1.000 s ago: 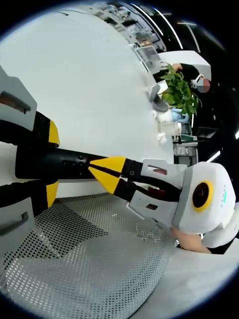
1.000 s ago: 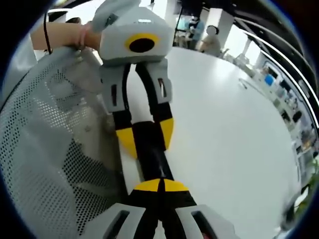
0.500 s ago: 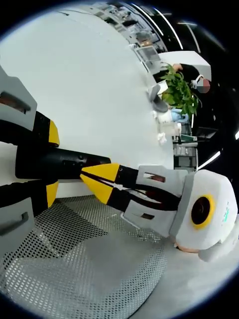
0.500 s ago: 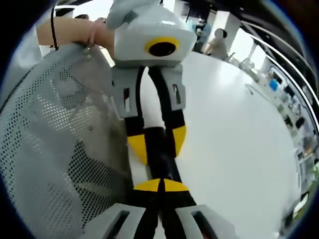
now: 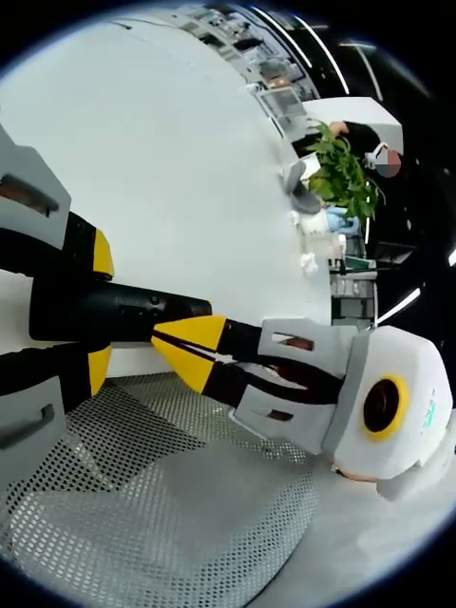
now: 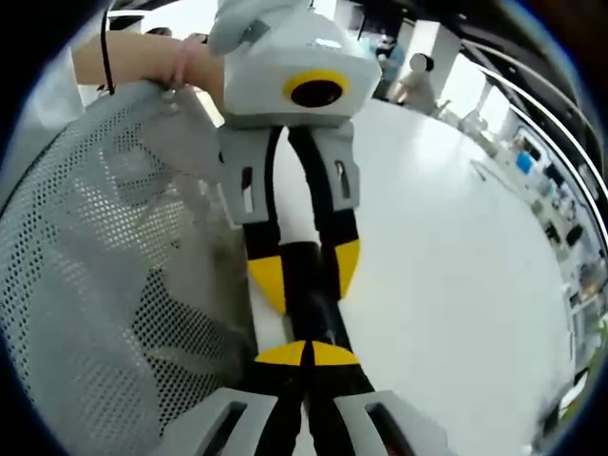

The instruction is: Press the specified remote control buttons in sequence, fully releasing each button before pressing the next.

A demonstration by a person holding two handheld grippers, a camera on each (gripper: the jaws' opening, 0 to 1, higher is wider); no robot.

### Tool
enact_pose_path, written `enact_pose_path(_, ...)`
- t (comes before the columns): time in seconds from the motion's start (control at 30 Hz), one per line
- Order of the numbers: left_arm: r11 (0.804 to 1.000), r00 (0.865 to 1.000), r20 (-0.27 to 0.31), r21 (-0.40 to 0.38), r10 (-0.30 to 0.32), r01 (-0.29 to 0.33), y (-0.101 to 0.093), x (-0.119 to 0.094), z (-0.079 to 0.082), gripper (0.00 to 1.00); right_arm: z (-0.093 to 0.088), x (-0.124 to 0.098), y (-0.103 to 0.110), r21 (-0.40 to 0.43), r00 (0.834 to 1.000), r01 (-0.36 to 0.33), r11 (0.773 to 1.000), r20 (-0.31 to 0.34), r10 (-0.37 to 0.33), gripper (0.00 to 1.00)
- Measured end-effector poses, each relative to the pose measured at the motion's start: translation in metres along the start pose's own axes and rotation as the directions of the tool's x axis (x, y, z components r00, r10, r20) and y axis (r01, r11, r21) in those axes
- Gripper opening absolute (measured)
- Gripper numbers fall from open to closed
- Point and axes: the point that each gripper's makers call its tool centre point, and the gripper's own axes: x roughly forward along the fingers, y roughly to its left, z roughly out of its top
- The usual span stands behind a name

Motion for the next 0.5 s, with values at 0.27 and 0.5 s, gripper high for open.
enact_pose_path(0.27,1.000,1.000,0.000,0.000,-0.001,0.001,-0.0002,0.0001,0.0004,0.26,-0.0004,0.0008,0.0003,-0.026,1.000,0.022,0.999,-0.012,-0.022,0.00)
enact_pose_path(0.5,1.000,1.000,0.000,-0.001,0.000,0.000,0.0000,0.0001,0.0003,0.26,-0.0006,0.0012,0.0004,-0.055,0.999,0.028,0.998,-0.022,-0.029,0.00)
